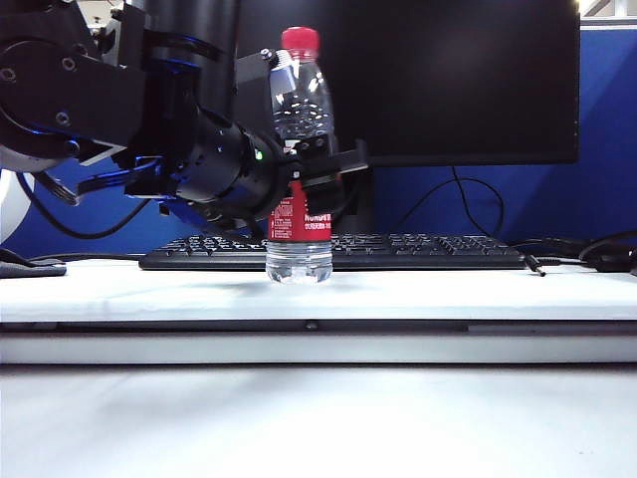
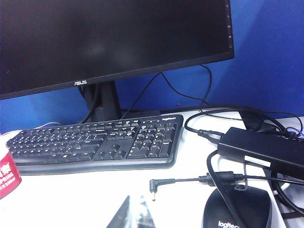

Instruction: Unscrew the cap from the plastic bottle on the table.

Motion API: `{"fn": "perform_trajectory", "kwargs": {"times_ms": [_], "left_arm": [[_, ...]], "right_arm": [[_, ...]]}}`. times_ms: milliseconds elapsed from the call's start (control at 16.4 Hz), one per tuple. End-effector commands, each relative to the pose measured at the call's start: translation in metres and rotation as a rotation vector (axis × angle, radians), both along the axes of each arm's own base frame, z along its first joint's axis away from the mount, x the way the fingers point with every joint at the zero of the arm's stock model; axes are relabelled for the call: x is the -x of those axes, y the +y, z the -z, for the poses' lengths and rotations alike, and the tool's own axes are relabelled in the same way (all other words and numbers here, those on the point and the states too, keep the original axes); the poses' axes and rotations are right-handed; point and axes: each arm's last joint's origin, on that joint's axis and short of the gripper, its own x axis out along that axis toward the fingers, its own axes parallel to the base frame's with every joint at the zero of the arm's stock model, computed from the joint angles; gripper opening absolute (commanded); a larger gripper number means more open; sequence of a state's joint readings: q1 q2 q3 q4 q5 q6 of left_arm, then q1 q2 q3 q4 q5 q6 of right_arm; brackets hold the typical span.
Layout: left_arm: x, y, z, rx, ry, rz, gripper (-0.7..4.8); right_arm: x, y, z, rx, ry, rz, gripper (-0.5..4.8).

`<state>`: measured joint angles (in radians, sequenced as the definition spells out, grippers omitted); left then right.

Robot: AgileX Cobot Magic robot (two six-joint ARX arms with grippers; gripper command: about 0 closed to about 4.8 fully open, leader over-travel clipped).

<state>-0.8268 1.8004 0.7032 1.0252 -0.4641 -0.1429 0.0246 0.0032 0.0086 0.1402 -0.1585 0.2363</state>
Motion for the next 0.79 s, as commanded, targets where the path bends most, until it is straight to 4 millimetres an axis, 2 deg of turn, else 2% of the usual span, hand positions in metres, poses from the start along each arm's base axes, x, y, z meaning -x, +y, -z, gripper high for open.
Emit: {"fn": "perform_trajectory", "kwargs": {"times_ms": [61, 183, 243, 304, 426, 548, 730, 791], "left_arm": [[0.0, -0.001, -0.003, -0.09, -0.05, 0.037, 1.44], [0.001, -0.004, -0.003, -0.137, -0.075, 0.151, 1.19], [0.002, -0.006, -0.002, -0.131, -0.076, 0.231, 0.39], [0.003, -0.007, -0.002, -0.121, -0.076, 0.299, 0.08], [0.005, -0.01, -0.002, -0.079, -0.057, 0.438, -0.05], [-0.001, -0.003, -0.001, -0.032, -0.015, 0.576, -0.05], [-0.021, 0.02, -0.001, 0.032, 0.03, 0.676, -0.05], [-0.028, 0.031, -0.001, 0.046, 0.034, 0.748, -0.05]], "right_arm": [[0.0, 0.0, 0.0, 0.002, -0.013, -0.015, 0.22], [0.001, 0.003, -0.001, 0.016, -0.017, -0.1, 0.22], [0.001, 0.004, -0.001, 0.022, -0.022, -0.142, 0.22], [0.002, 0.005, -0.002, 0.025, -0.029, -0.178, 0.22], [0.004, 0.007, -0.007, -0.056, -0.038, -0.27, 0.24], [0.007, 0.009, -0.015, -0.109, -0.019, -0.371, 1.58], [0.014, 0.012, -0.033, -0.099, -0.03, -0.445, 1.63], [0.018, 0.013, -0.044, -0.099, -0.039, -0.447, 1.92]]}}
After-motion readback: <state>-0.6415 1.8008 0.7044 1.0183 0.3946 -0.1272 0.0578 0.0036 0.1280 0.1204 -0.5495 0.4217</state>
